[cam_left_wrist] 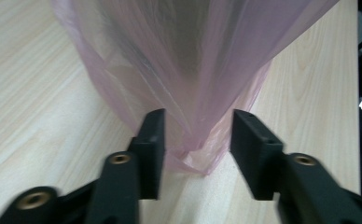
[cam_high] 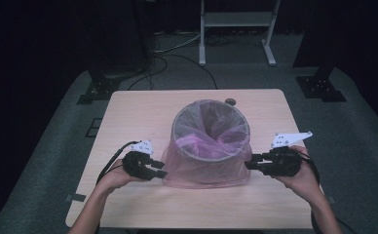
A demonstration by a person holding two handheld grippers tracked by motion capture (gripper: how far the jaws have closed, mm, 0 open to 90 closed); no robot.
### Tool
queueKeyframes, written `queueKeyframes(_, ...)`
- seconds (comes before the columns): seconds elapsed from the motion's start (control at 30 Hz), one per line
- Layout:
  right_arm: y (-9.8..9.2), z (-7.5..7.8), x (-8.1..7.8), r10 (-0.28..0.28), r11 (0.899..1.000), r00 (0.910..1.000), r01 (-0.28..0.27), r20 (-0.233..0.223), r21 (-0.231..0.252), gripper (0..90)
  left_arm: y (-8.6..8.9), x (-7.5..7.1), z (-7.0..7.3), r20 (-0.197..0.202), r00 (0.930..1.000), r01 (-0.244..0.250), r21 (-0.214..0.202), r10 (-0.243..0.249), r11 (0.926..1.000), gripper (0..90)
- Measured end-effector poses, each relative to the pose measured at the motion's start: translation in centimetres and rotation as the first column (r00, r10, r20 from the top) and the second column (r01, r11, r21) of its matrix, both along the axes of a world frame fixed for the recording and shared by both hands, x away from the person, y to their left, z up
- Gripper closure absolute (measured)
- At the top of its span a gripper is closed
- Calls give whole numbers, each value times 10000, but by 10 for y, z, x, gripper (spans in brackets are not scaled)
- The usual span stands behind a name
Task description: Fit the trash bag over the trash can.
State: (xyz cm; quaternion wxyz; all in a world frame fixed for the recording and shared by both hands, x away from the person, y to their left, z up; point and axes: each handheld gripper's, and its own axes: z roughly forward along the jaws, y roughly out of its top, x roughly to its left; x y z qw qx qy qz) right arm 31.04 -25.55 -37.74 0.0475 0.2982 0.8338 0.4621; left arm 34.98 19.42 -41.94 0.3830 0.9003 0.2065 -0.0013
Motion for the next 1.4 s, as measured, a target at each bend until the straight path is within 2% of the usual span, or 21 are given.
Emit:
queueKeyframes(0.2,-8,23,-7,0,9999,9999,2,138,-111,619,8,-3,8,159,9995,-281,-150,284,9995,381)
queueKeyframes(0.27,-7,35,-9,138,9999,9997,-136,190,-93,675,9,-5,10,300,9988,-392,-188,397,9991,337)
queueKeyframes(0.33,-7,46,-10,332,9993,9992,-336,206,188,731,9,-6,12,356,9985,-414,-205,421,9989,310)
queueKeyframes(0.47,2,70,-9,668,9971,9966,-684,474,330,794,11,-8,16,435,9973,-579,-181,587,9982,256)
queueKeyframes(0.57,18,86,-4,912,9954,9937,-928,650,220,832,11,-8,19,504,9968,-606,-233,617,9979,238)
queueKeyframes(0.63,34,92,4,1117,9937,9915,-1118,672,-31,849,11,-9,21,517,9966,-628,-262,641,9977,221)
queueKeyframes(0.8,81,93,31,1397,9865,9897,-1362,327,-910,865,11,-10,25,619,9960,-625,-261,640,9977,196)
queueKeyframes(0.9,108,86,43,1570,9731,9875,-1566,-108,-1687,886,13,-10,26,611,9956,-685,-334,704,9971,192)
queueKeyframes(1.0,124,81,45,1728,9582,9841,-1777,-416,-2243,900,15,-11,25,584,9961,-647,-328,666,9974,191)
queueKeyframes(1.03,131,79,44,2003,9456,9781,-2082,-570,-2499,900,16,-11,25,599,9961,-629,-297,645,9976,191)
queueKeyframes(1.07,134,78,42,2138,9392,9747,-2235,-655,-2607,900,17,-11,24,586,9962,-628,-280,643,9976,189)
queueKeyframes(1.1,139,78,38,2385,9287,9675,-2526,-842,-2715,900,17,-11,24,591,9961,-636,-297,653,9975,188)
queueKeyframes(1.13,142,77,36,2555,9215,9625,-2709,-909,-2782,900,18,-11,24,593,9961,-641,-309,658,9975,188)
queueKeyframes(1.2,144,77,33,2774,9135,9554,-2950,-1014,-2802,900,18,-11,25,600,9960,-651,-333,670,9973,188)
queueKeyframes(1.3,149,78,27,3201,8986,9395,-3419,-1222,-2749,900,18,-12,25,622,9960,-615,-372,638,9974,187)
queueKeyframes(1.4,150,79,26,3343,8907,9345,-3557,-1224,-2831,897,18,-12,26,620,9958,-644,-389,668,9972,186)
